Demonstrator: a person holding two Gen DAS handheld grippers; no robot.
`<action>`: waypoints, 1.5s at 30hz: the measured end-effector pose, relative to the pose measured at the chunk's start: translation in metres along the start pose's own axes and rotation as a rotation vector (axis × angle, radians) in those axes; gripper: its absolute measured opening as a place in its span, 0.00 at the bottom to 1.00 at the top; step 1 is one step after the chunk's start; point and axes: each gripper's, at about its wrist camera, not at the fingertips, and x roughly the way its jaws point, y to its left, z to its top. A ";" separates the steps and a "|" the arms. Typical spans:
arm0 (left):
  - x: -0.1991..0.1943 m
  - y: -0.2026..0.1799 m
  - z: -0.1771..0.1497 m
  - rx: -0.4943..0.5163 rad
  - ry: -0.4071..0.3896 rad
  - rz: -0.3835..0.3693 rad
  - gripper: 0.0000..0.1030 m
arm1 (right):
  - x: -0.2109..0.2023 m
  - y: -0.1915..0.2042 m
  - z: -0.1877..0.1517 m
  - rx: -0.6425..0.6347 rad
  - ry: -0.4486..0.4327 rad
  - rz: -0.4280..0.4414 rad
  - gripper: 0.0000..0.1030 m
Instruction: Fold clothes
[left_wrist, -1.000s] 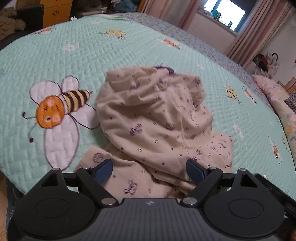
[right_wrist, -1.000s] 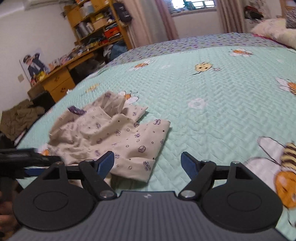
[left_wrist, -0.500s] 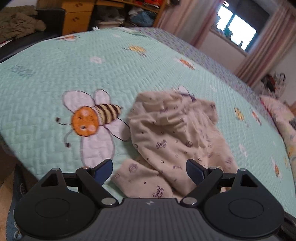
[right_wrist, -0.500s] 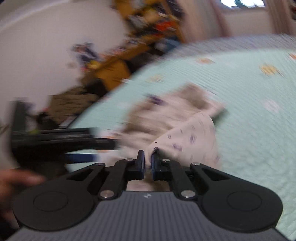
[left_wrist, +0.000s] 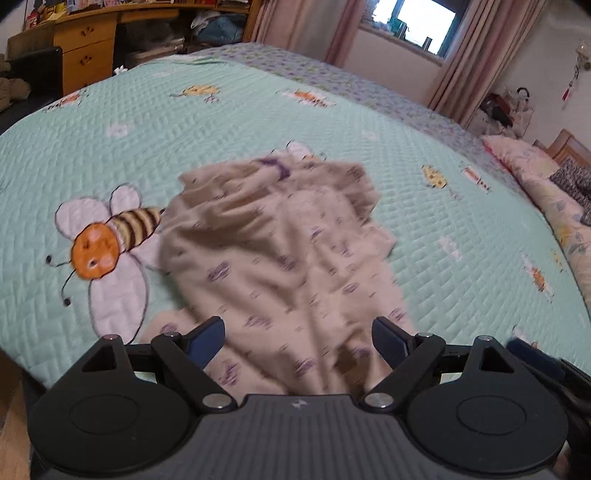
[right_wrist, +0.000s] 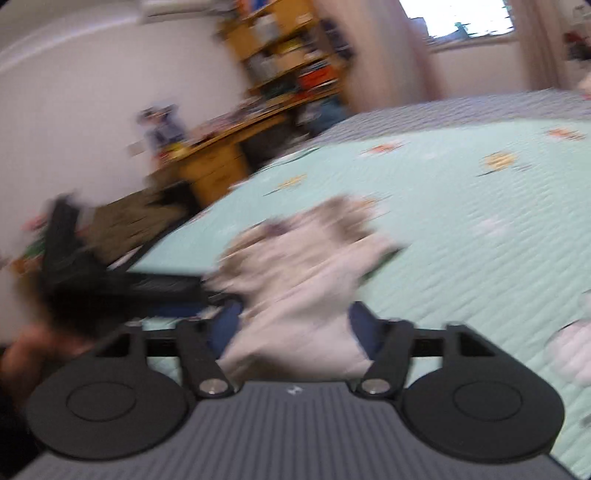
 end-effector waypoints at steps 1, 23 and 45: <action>0.000 0.001 0.000 -0.005 0.000 0.004 0.88 | 0.011 -0.008 -0.001 0.026 0.026 -0.008 0.73; 0.071 -0.079 0.003 0.429 0.042 0.302 0.99 | -0.018 0.013 -0.051 -0.182 0.106 -0.042 0.60; 0.014 0.064 -0.003 -0.038 -0.044 -0.051 0.37 | 0.192 0.006 0.034 -0.245 0.255 0.074 0.65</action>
